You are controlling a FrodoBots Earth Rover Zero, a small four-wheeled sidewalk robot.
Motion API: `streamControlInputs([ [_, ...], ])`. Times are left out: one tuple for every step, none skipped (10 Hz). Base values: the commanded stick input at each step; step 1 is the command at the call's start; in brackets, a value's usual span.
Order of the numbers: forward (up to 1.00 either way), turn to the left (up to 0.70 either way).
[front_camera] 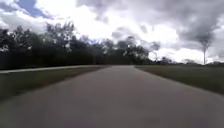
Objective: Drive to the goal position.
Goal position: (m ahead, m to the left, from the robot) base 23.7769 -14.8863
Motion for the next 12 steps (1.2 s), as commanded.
streamControlInputs([
  [1.00,0.00],
  [1.00,0.00],
  [1.00,0.00],
  [1.00,0.00],
  [1.00,-0.02],
  [1.00,-0.03],
  [1.00,-0.03],
  [1.00,-0.03],
  [1.00,-0.12],
  [1.00,-0.27],
  [1.00,-0.40],
  [1.00,-0.31],
])
